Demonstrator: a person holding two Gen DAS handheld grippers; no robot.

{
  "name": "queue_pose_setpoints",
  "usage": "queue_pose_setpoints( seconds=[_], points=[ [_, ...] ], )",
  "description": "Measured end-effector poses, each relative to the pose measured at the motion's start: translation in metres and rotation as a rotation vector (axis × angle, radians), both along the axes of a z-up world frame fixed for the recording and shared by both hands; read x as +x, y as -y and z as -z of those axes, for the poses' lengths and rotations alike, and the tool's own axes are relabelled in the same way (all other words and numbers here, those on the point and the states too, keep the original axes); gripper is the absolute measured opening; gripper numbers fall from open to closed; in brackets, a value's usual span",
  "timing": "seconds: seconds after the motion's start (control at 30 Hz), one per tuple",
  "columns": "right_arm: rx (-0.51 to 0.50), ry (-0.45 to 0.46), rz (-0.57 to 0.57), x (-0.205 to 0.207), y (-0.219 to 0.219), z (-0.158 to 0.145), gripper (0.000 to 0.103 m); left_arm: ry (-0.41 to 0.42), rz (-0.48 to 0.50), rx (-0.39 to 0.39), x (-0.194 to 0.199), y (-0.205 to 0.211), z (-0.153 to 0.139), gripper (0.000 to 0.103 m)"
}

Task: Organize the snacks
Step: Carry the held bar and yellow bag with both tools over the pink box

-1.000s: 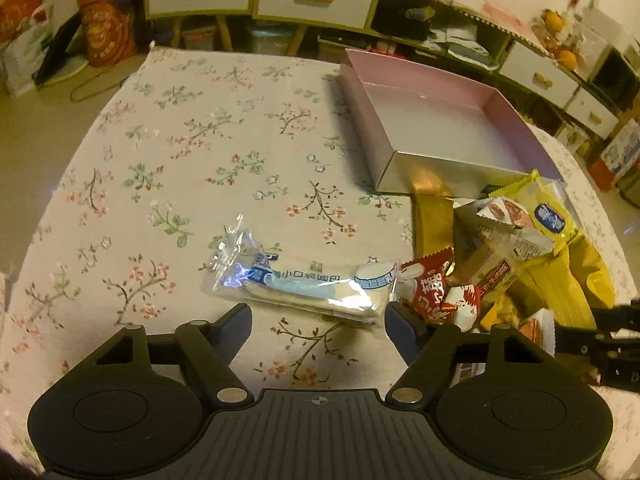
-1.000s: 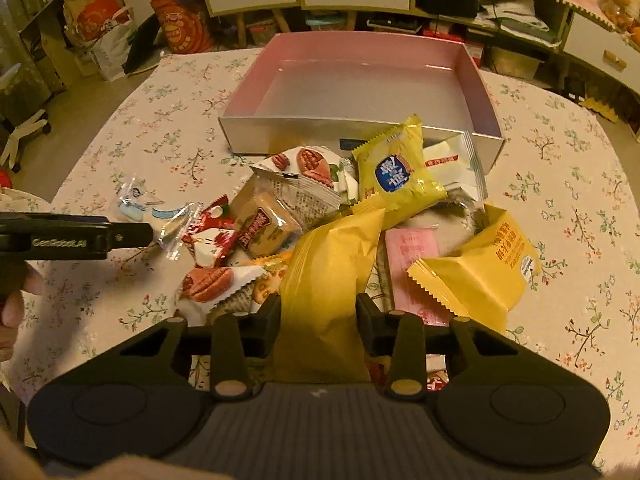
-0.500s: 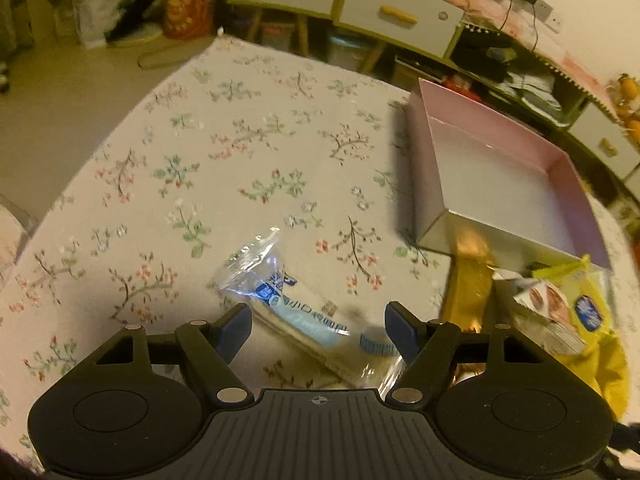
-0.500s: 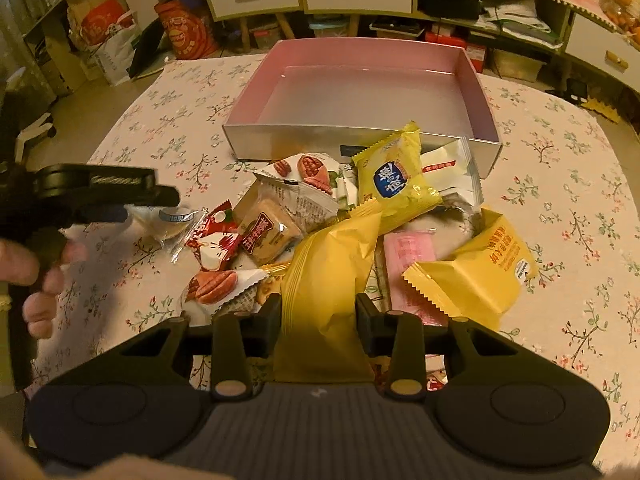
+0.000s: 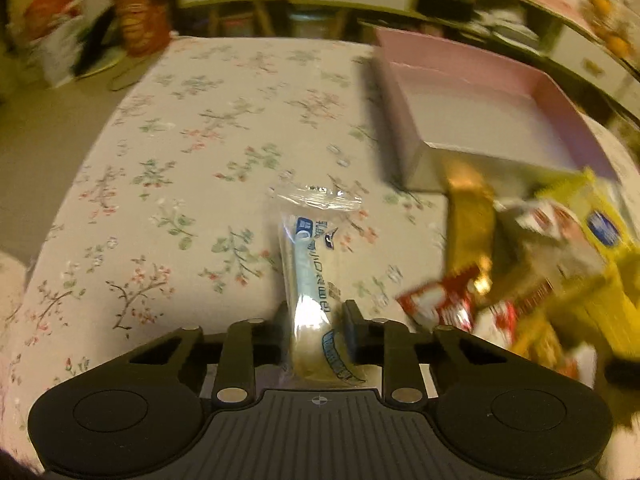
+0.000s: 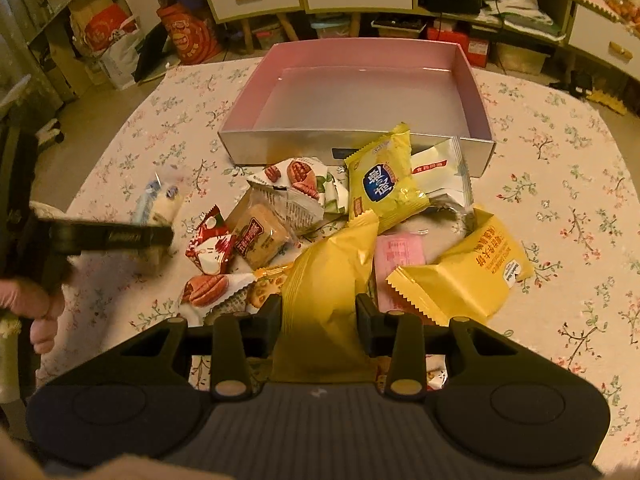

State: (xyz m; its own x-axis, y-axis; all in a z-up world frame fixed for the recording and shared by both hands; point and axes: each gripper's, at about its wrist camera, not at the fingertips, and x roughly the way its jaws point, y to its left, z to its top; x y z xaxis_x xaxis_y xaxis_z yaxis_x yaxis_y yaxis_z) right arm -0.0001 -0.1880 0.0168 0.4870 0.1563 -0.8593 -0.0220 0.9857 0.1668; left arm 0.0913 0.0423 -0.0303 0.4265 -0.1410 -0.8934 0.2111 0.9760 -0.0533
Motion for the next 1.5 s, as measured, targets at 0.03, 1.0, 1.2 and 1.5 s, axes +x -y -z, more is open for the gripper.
queue_pose_setpoints(
  seconds=[0.03,1.0,1.2,1.5],
  points=[
    [0.005,-0.001,0.002,0.000,0.001,0.000,0.037,-0.006,0.028,-0.004,-0.002,0.000,-0.001,0.022],
    [-0.246,0.042,-0.090,-0.004,-0.029,0.009,0.032,0.026,0.189,0.075,-0.038,0.017,-0.011,0.019],
    [-0.214,0.083,-0.056,-0.007,-0.019,-0.004,0.031,0.041,0.158,0.046,-0.041,0.010,-0.022,0.018],
    [-0.161,0.134,-0.010,-0.010,-0.007,-0.021,0.031,0.080,0.130,0.013,-0.044,0.008,-0.040,0.018]
  ],
)
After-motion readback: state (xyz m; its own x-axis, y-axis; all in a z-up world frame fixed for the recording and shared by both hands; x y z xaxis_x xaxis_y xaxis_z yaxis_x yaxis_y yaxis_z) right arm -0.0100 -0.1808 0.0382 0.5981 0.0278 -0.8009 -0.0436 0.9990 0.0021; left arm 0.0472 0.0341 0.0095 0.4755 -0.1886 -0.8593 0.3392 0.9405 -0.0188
